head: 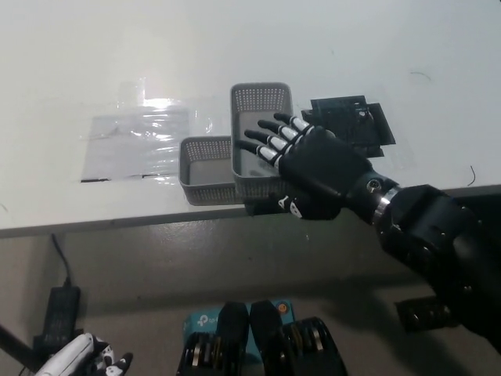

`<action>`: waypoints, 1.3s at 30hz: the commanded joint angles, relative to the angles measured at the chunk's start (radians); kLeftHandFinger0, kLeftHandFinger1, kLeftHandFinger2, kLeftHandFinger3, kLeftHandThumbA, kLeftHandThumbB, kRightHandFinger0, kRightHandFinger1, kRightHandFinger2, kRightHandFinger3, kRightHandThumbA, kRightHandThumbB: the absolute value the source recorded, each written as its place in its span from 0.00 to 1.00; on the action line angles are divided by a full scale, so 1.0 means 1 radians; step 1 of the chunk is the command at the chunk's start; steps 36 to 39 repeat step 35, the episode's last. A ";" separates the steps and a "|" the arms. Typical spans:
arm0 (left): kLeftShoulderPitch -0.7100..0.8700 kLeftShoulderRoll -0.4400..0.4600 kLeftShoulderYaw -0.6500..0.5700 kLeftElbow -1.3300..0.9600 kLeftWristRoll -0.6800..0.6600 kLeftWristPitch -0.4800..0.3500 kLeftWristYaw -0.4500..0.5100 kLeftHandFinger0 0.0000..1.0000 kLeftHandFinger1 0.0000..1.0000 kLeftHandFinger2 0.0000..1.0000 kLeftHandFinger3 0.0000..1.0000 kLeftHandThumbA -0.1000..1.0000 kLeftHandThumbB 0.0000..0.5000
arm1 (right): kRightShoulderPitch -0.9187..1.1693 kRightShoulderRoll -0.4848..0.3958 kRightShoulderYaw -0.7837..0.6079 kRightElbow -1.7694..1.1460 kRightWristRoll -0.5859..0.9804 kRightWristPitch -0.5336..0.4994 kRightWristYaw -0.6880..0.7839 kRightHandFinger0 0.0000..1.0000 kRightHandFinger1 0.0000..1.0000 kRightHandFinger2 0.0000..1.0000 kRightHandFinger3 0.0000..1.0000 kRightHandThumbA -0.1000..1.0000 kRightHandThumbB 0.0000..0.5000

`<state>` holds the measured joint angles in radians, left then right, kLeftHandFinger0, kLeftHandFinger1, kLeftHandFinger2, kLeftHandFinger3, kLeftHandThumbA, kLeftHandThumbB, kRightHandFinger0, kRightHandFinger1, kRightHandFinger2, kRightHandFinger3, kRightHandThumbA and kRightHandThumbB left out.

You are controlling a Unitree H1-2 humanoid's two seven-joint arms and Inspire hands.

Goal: The robot uses its right hand to pick up the grey box kept on the middle on the desk and place it on top of another box next to it in a right angle

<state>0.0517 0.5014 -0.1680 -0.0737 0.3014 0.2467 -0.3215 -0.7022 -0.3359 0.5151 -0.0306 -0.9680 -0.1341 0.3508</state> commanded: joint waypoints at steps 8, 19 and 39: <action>-0.017 0.025 0.013 -0.020 -0.003 -0.024 -0.005 0.00 0.00 0.03 0.18 0.63 0.36 | 0.031 -0.113 -0.241 -0.624 0.228 0.309 0.371 1.00 1.00 1.00 1.00 0.72 0.85; -0.016 0.021 0.003 -0.028 0.026 -0.023 0.008 0.01 0.00 0.05 0.17 0.63 0.42 | 0.524 0.037 -0.619 -0.614 0.428 0.346 0.057 0.70 1.00 1.00 1.00 0.40 0.38; -0.004 0.007 0.010 -0.007 0.002 -0.038 0.005 0.00 0.00 0.03 0.18 0.61 0.37 | 0.636 0.471 -0.984 0.028 0.798 0.150 -0.284 0.31 0.55 0.69 0.83 0.10 0.31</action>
